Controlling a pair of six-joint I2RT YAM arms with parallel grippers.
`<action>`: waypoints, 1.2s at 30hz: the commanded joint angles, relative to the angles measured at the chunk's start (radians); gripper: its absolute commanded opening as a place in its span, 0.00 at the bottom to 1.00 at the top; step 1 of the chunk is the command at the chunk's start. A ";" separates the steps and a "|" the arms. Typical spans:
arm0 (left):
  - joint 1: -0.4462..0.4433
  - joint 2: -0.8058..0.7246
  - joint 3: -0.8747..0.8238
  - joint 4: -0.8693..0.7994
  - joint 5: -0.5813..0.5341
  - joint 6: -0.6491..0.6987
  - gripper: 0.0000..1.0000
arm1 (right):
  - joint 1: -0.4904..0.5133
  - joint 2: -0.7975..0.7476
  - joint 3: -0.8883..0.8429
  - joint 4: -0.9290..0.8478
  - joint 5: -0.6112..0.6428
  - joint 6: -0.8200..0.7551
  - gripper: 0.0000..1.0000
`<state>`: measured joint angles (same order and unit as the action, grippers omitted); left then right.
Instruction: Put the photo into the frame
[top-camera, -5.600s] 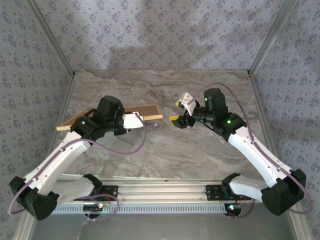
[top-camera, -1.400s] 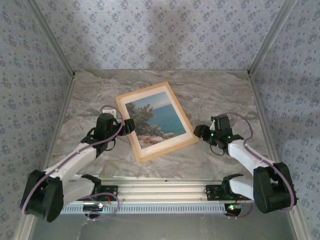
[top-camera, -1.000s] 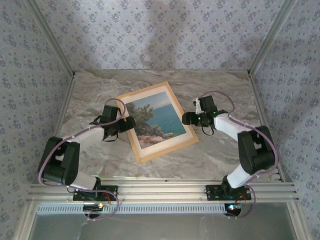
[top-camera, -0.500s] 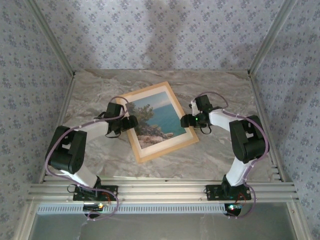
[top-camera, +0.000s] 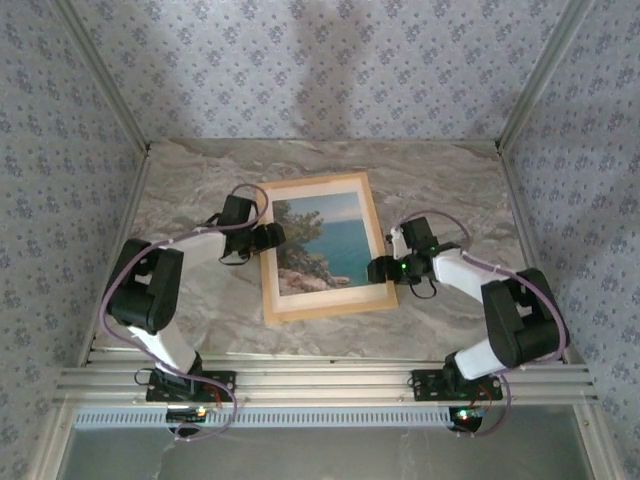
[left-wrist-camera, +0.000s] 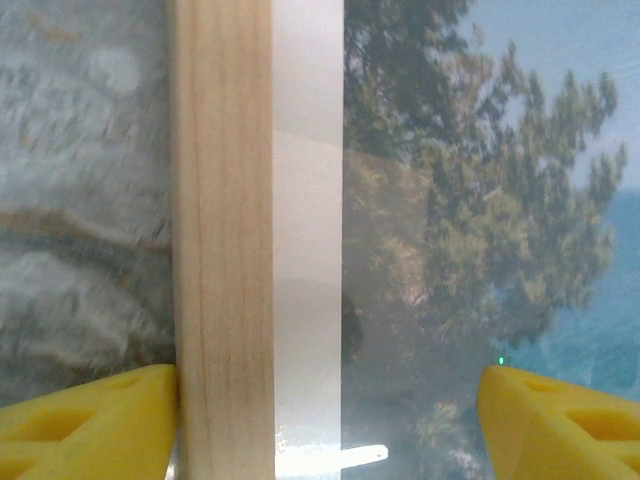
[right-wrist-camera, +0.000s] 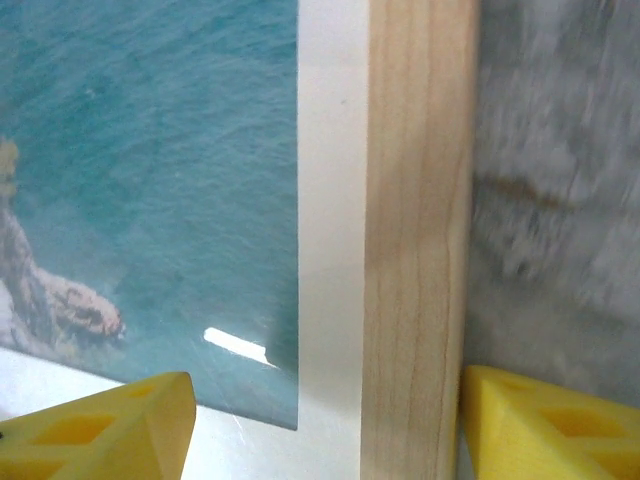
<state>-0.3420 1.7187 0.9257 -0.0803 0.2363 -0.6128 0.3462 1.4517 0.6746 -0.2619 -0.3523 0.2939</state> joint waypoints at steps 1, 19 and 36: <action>-0.014 0.038 0.084 0.011 0.054 0.034 0.77 | 0.063 -0.057 -0.043 0.020 -0.086 0.087 0.71; 0.067 -0.360 -0.160 0.045 -0.331 0.155 0.85 | -0.025 -0.315 0.150 -0.234 0.555 -0.161 0.79; 0.280 -0.689 -0.520 0.346 -0.608 0.444 1.00 | -0.255 -0.234 -0.133 0.356 0.691 -0.200 1.00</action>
<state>-0.0845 1.0073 0.4030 0.2119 -0.3458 -0.2646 0.1120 1.1828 0.5678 -0.0570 0.3061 0.1036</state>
